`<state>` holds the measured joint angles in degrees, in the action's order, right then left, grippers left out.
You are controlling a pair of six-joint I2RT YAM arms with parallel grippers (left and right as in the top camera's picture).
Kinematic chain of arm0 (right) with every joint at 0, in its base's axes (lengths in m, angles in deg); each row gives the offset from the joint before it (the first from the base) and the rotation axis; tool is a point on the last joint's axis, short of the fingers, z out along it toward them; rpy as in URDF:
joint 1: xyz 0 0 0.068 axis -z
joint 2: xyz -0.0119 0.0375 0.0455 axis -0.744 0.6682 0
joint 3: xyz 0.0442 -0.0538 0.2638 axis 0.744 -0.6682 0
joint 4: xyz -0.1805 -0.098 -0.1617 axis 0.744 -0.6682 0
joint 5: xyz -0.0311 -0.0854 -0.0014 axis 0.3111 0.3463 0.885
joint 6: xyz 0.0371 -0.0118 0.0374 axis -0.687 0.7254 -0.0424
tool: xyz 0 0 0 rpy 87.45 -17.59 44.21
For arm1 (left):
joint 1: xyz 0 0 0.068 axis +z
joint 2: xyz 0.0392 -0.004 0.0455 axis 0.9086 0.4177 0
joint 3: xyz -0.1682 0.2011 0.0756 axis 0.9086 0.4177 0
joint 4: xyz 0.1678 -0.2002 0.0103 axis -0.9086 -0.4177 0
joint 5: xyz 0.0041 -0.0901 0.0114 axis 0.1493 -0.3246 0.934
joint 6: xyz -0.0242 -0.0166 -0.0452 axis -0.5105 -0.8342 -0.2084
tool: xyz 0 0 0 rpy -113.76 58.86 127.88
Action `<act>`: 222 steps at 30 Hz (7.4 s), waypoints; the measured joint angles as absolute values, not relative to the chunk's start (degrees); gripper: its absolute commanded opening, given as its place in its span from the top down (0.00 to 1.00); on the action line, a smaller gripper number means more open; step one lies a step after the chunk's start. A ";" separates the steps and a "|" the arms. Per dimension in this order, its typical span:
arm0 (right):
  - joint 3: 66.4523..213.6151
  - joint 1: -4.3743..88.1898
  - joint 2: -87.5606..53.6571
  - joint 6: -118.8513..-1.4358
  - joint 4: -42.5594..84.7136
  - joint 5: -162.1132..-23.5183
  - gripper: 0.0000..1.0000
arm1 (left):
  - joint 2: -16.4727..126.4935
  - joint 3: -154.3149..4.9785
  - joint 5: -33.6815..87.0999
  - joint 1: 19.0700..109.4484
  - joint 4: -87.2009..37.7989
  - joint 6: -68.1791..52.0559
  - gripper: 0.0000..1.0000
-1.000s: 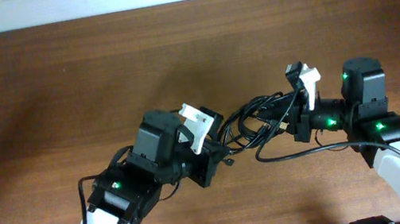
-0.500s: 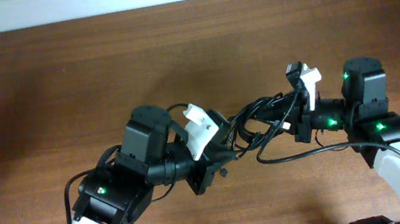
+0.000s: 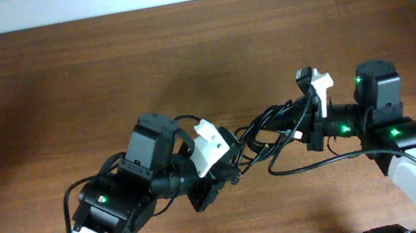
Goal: Untangle cables
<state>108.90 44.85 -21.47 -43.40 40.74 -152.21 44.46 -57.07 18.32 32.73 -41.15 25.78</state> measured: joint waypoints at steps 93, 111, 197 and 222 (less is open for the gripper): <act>108.31 46.07 -21.40 -44.80 42.09 -147.45 0.96 | 65.01 -58.54 19.21 30.00 -18.05 7.66 0.22; 108.31 46.12 -21.40 -45.00 42.05 -149.81 0.96 | 65.03 -58.54 21.73 30.17 -15.51 7.77 1.00; 108.70 49.72 -45.90 -29.96 14.51 -148.21 0.28 | 57.64 -58.43 31.23 23.79 -22.81 68.43 1.00; 108.75 49.46 -46.01 -29.76 15.65 -149.31 0.96 | 57.86 -58.43 30.45 22.17 -21.37 57.87 0.82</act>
<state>108.75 49.46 -46.01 -29.76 15.65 -149.31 57.86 -58.43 30.45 22.17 -21.37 57.87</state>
